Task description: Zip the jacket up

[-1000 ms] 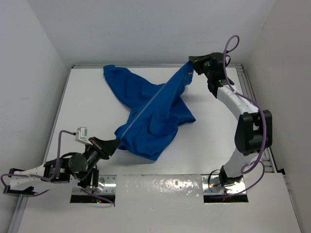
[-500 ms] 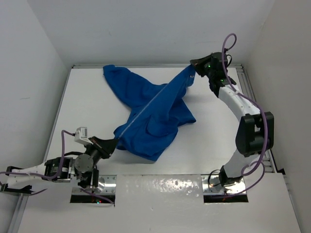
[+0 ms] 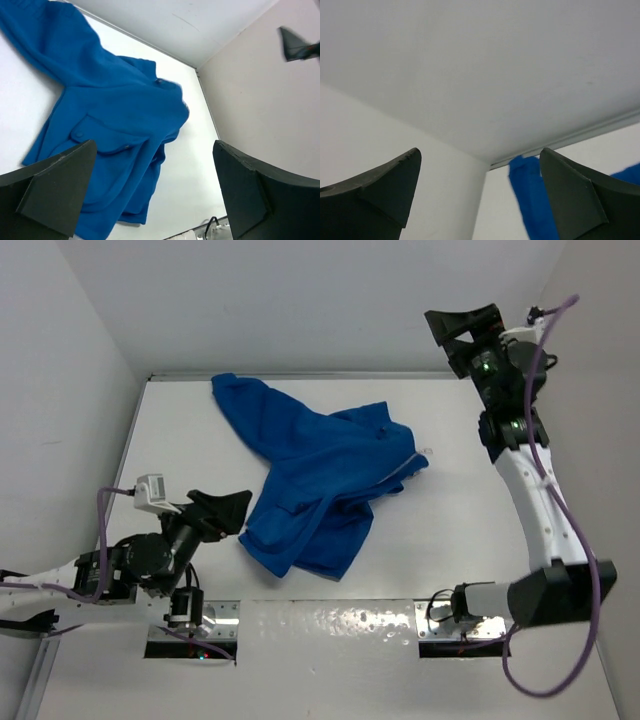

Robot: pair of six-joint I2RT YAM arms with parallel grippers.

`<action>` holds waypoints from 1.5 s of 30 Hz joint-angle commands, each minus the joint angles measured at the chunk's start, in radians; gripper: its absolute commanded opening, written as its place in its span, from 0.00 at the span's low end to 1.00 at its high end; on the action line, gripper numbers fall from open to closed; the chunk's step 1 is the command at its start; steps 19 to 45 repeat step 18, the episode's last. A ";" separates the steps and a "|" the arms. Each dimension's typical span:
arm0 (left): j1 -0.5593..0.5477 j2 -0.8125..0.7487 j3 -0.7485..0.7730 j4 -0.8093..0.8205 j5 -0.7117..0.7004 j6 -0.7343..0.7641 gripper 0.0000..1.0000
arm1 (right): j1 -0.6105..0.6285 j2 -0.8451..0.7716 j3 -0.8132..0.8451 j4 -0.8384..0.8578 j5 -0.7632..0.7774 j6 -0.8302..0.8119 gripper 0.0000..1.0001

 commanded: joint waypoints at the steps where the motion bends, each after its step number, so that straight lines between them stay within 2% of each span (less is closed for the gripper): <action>1: -0.010 0.070 0.026 0.145 0.023 0.137 1.00 | 0.007 -0.136 -0.075 0.058 -0.200 -0.027 0.99; 5: -0.010 0.148 0.040 0.219 0.073 0.187 1.00 | 0.020 -0.315 -0.395 0.185 -0.417 0.028 0.99; 8: -0.010 0.199 0.075 0.223 0.114 0.201 1.00 | 0.029 -0.488 -0.550 0.104 -0.513 -0.055 0.99; 11: -0.010 0.227 0.103 0.226 0.134 0.209 1.00 | 0.029 -0.691 -0.603 -0.193 -0.482 -0.249 0.99; 12: -0.010 0.228 0.105 0.229 0.151 0.212 1.00 | 0.029 -0.782 -0.603 -0.353 -0.451 -0.314 0.99; 14: -0.010 0.215 0.085 0.272 0.178 0.226 1.00 | 0.029 -0.864 -0.610 -0.509 -0.375 -0.348 0.99; 17: -0.008 0.184 0.016 0.363 0.235 0.239 1.00 | 0.029 -0.996 -0.614 -0.650 -0.304 -0.395 0.99; 45: -0.008 0.178 0.005 0.366 0.243 0.233 1.00 | 0.029 -1.007 -0.609 -0.684 -0.288 -0.403 0.99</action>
